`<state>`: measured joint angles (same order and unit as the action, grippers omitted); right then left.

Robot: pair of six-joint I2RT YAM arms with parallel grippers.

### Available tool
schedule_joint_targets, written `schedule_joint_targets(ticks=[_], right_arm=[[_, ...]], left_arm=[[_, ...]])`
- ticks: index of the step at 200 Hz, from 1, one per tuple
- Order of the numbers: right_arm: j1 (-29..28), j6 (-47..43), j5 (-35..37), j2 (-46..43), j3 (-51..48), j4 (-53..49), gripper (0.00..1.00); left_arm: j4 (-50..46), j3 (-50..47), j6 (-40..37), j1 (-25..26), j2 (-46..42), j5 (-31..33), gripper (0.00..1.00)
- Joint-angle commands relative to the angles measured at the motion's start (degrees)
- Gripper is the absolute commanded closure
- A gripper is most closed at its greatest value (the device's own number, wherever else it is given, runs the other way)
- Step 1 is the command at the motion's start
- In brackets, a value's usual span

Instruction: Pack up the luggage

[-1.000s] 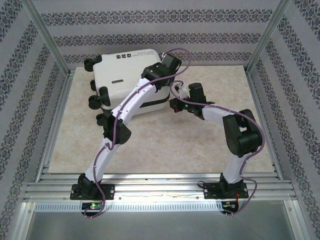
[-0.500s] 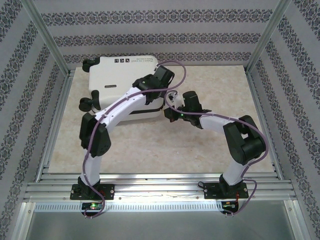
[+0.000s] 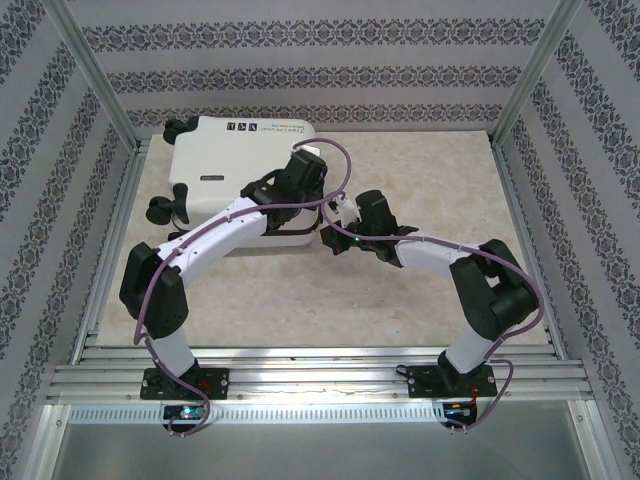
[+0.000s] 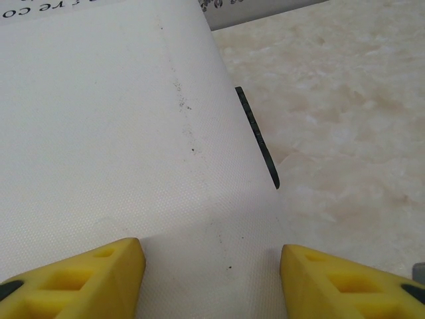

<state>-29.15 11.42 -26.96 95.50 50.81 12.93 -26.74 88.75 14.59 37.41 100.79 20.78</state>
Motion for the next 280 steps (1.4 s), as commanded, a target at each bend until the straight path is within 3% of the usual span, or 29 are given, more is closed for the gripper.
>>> schedule_joint_targets(ticks=[1,56,82,102,115,173,212,280], right_arm=[[1.2,1.15,11.22,-1.22,0.77,-2.81,1.0],[2.69,0.7,13.39,0.4,3.68,-4.85,1.0],[2.63,-1.94,-0.99,-0.17,1.52,0.66,1.0],[2.02,-1.61,-4.32,-0.57,-0.86,4.14,1.0],[1.73,-1.09,-4.06,-0.69,-2.89,6.64,0.89],[-0.29,-0.72,-3.06,-0.93,-12.5,21.94,0.63],[-0.43,-0.57,-4.56,4.31,-12.44,31.25,0.56],[-1.09,-0.6,-6.96,10.44,-7.24,33.74,0.54]], left_arm=[[-16.87,-4.82,3.53,-0.49,2.79,-0.12,0.44],[-17.46,-4.24,3.97,-0.49,2.75,-0.38,0.45],[-18.11,-3.83,3.84,-0.49,2.74,-0.04,0.45],[-18.34,-3.5,3.84,-0.49,2.48,0.19,0.46],[-18.17,-3.46,3.86,-0.49,2.31,-0.03,0.45],[-18.26,-2.6,3.56,-0.49,2.75,-0.38,0.45],[-18.35,-2.75,4.12,-0.49,2.38,-0.3,0.45],[-18.46,-2.39,4.06,-0.49,2.32,-0.31,0.45]])
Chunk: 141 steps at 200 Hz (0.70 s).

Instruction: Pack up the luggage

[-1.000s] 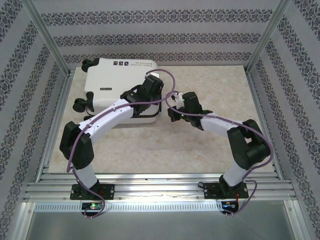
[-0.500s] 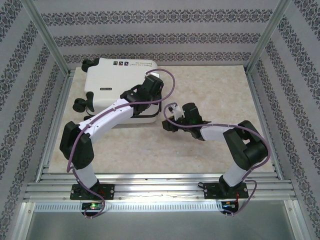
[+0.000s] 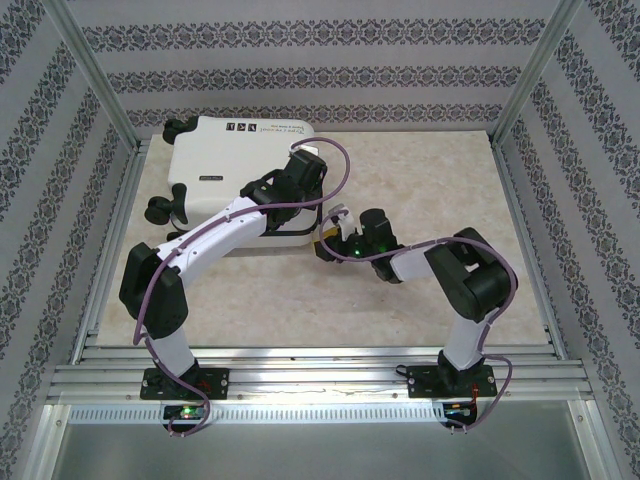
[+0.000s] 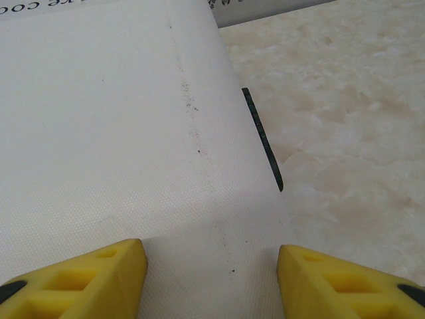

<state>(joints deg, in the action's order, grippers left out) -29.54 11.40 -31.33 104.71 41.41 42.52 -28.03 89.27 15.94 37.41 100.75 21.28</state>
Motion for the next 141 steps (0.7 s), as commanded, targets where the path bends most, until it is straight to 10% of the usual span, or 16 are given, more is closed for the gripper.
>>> schedule_joint_targets(ticks=[1,50,108,141], right_arm=[[-0.74,-0.58,-2.59,1.31,2.17,4.19,0.54],[-1.22,-0.71,-3.11,2.21,3.73,3.97,0.56],[-1.4,0.34,-3.21,2.37,3.91,5.02,0.96],[-1.38,0.58,-2.16,-0.43,1.88,3.83,1.0]], left_arm=[[-17.24,-2.94,2.69,-0.49,2.4,-0.85,0.45],[-17.43,-2.0,2.92,-0.49,3.21,-1.47,0.45],[-17.45,-2.09,3.48,-0.41,3.22,-1.79,0.45],[-17.52,-2.79,3.74,-0.41,2.98,-1.41,0.45]])
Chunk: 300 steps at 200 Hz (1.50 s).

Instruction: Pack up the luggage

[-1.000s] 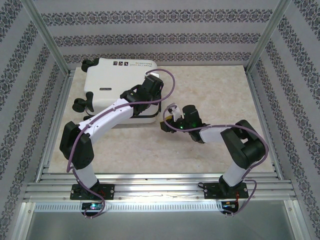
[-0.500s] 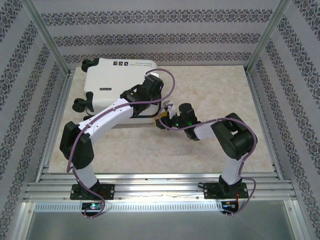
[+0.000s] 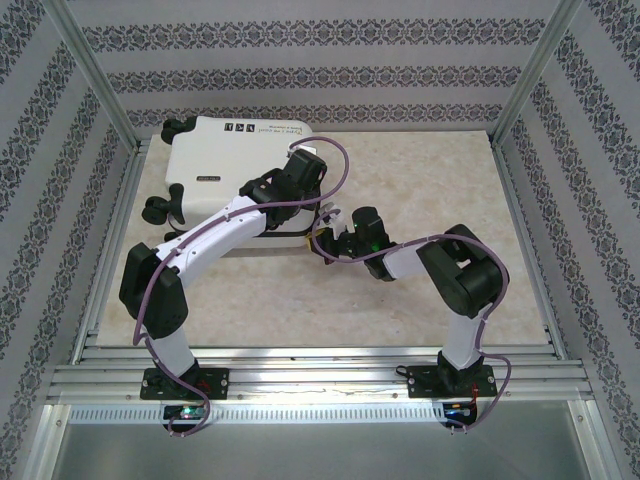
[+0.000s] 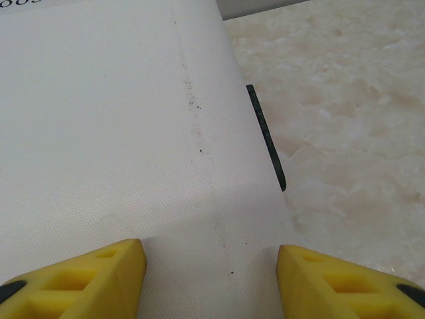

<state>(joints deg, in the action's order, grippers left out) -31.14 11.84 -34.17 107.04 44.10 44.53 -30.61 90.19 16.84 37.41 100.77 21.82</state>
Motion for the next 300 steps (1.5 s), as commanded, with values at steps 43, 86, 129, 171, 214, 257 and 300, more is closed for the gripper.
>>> schedule_joint_targets(ticks=[43,86,129,171,214,257,300], right_arm=[[1.87,2.35,5.76,-8.16,-3.01,-4.44,1.0],[2.76,4.15,7.62,-12.34,-1.68,-11.26,1.0],[1.79,3.7,7.04,-12.7,0.37,-13.41,1.0],[1.52,3.38,3.3,-10.95,0.73,-11.88,1.0],[1.41,2.85,-0.8,-8.8,1.68,-10.82,1.0],[0.62,2.67,-2.81,-7.3,2.38,-9.0,1.0],[-0.4,2.67,-3.09,-6.06,3.01,-8.33,0.94]], left_arm=[[-14.73,-4.78,2.73,-0.41,1.93,-1.44,0.45],[-14.33,-5.35,2.71,-0.41,1.49,-1.9,0.46],[-14.64,-3.7,1.08,-0.36,1.49,-1.62,0.4],[-16.01,3.25,-2.43,-0.32,4.58,0.69,0.34],[-23.73,12.11,-3.86,-0.74,7.73,11.26,0.32],[-20.55,10.64,-4.96,-1.46,4.84,6.26,0.29],[-22.44,12.51,-3.19,-1.45,8.04,3.53,0.33]])
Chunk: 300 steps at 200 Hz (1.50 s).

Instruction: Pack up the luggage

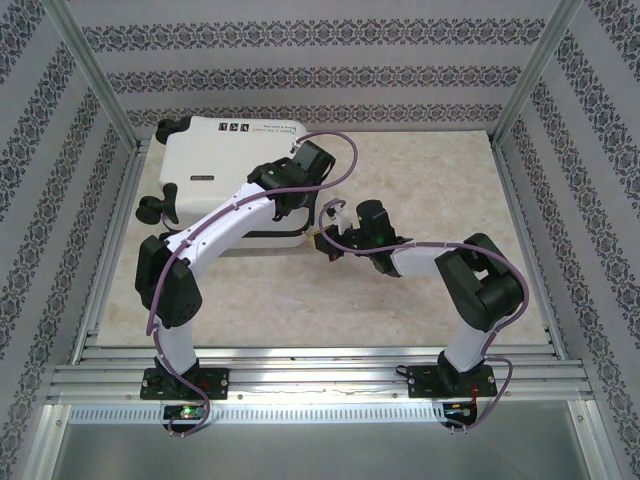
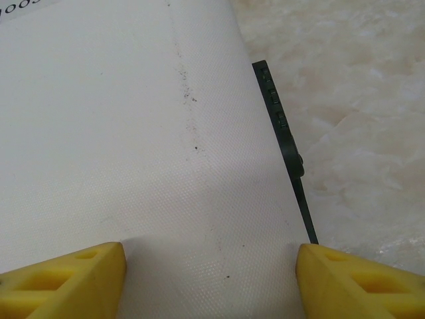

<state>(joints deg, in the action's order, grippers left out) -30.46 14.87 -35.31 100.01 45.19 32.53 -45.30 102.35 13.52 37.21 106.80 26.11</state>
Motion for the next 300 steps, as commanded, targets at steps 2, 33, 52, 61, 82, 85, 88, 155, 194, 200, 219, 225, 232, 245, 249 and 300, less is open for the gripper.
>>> schedule_joint_targets(ticks=[2,33,52,61,82,85,88,155,194,200,219,225,232,245,249,300], right_arm=[[-1.16,-0.37,-1.89,1.02,1.92,3.65,0.93],[-1.6,-0.37,-1.69,1.81,2.1,3.84,0.88],[-1.93,-0.37,-1.26,2.41,2.35,3.94,0.85],[-2.06,-0.37,-1.05,2.69,2.51,3.94,0.84],[-2.24,-0.28,-0.49,3.31,2.88,4.02,0.8],[-2.24,-0.22,-0.39,3.4,2.96,4.07,0.79],[-2.24,-0.26,-0.3,3.58,3.05,4.07,0.79],[-3.6,-0.9,3.18,6.38,3.94,4.28,0.73],[-3.69,0.39,7.39,6.52,4.03,5.86,0.8],[-3.65,0.53,8.13,6.45,4.03,6.08,0.84],[-3.39,1.07,9.11,5.7,3.95,6.48,0.9],[-3.22,1.18,8.91,5.43,4.02,6.42,0.92],[-3.12,1.32,8.41,5.1,4.03,6.21,0.96],[-2.98,0.92,8.07,4.26,3.94,5.55,1.0],[-3.03,0.8,7.98,4.0,3.9,5.23,1.0],[-2.38,0.3,12.4,-0.42,2.05,1.17,1.0]], left_arm=[[-7.65,0.23,0.16,-1.26,2.0,-0.83,0.33],[-6.78,-0.47,0.88,-1.24,1.82,-2.22,0.33],[-6.29,-1.0,1.48,-1.26,1.83,-3.12,0.33],[-6.12,-1.33,1.68,-1.26,1.83,-3.3,0.33],[-5.94,-1.71,2.04,-1.26,1.88,-3.52,0.33],[-5.88,-1.78,2.04,-1.26,1.87,-3.51,0.33],[-5.92,-1.8,2.04,-1.26,1.9,-3.5,0.33],[-5.83,-2.15,2.57,-1.26,1.55,-3.82,0.34],[-5.81,-2.39,2.93,-1.17,1.91,-4.25,0.35],[-5.75,-2.56,3.16,-1.17,1.96,-4.22,0.35],[-5.62,-3.26,3.74,-1.15,1.87,-3.73,0.35],[-5.59,-3.56,3.87,-1.18,1.74,-3.61,0.35],[-5.46,-3.85,4.02,-1.18,1.67,-3.61,0.36],[-5.41,-4.23,4.13,-1.18,1.57,-3.62,0.36],[-5.33,-4.26,4.15,-1.18,1.52,-3.67,0.36],[-5.24,-6.94,4.49,-1.18,-0.12,-3.6,0.37]])
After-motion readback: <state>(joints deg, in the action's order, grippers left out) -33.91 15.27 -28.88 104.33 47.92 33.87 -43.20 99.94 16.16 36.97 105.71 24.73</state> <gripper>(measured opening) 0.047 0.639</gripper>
